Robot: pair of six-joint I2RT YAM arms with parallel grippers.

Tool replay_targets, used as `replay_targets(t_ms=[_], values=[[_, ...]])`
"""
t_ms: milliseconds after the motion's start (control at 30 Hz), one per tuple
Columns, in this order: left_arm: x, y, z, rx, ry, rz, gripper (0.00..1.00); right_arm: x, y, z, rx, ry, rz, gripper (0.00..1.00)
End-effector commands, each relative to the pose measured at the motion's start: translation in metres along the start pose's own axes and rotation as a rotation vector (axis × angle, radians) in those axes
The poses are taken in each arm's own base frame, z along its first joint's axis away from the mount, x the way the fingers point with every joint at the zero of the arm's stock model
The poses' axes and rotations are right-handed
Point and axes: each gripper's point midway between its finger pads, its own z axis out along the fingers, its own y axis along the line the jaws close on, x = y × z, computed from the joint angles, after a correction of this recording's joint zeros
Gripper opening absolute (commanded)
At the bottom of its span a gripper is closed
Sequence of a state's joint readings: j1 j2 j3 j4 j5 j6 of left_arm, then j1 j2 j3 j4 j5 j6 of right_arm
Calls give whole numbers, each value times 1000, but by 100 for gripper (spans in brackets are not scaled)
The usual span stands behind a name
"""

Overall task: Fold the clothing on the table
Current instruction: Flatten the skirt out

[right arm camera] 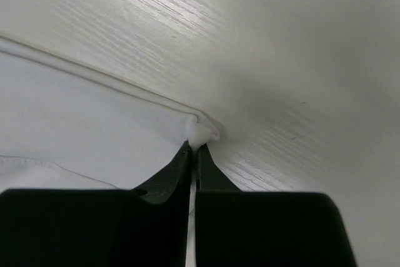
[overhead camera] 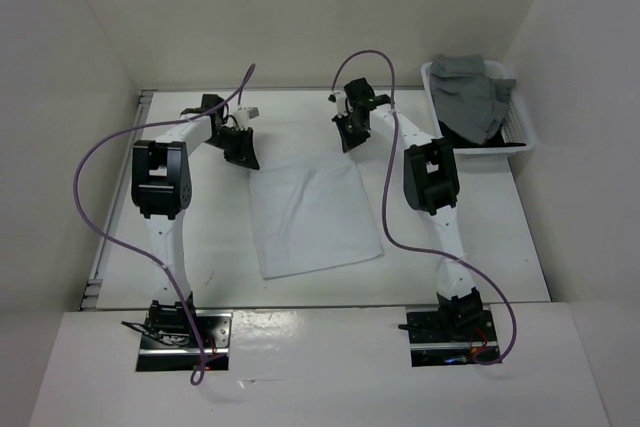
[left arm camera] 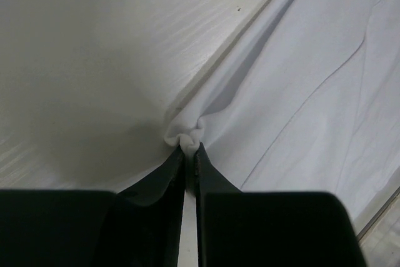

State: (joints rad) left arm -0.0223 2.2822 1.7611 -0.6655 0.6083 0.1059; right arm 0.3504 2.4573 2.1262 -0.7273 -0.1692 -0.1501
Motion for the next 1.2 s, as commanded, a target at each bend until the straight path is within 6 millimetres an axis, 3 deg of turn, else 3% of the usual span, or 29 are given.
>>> replay_targets(t_ms=[0,67,200,367,433,567,600,633,800,900,1033,1133,1167], values=[[2,24,-20,-92,-8,27,15,11,-60,-20,167,27,42,0],[-1,26,-21,-103,-13,32,18,11,-62,-21,179,29,42,0],[-14,32,-28,-123,-41,43,32,6,-64,-25,191,12,40,0],[-30,35,-36,-168,-73,49,63,-1,-68,-25,217,-7,56,0],[-38,34,-40,-171,-91,48,67,-8,-69,-27,219,-21,66,0],[-40,24,-38,-143,-92,49,69,-12,-84,-30,311,-26,102,41],[-37,21,-38,-133,-89,46,70,-13,-81,-29,323,-26,110,56],[-37,15,-38,-128,-86,46,70,-16,-85,-32,345,-33,110,60],[-31,-26,-25,-70,-72,100,70,-33,-83,-60,357,-93,121,65],[-29,-49,-16,-35,-55,114,71,-36,-64,-71,326,-108,101,65],[-29,-68,-8,5,-49,136,71,-20,-57,-72,319,-84,74,65],[-28,-69,-1,9,-45,134,71,-12,-54,-73,307,-72,74,65],[-25,-67,3,10,-35,127,71,-17,-54,-79,310,-92,64,65]])
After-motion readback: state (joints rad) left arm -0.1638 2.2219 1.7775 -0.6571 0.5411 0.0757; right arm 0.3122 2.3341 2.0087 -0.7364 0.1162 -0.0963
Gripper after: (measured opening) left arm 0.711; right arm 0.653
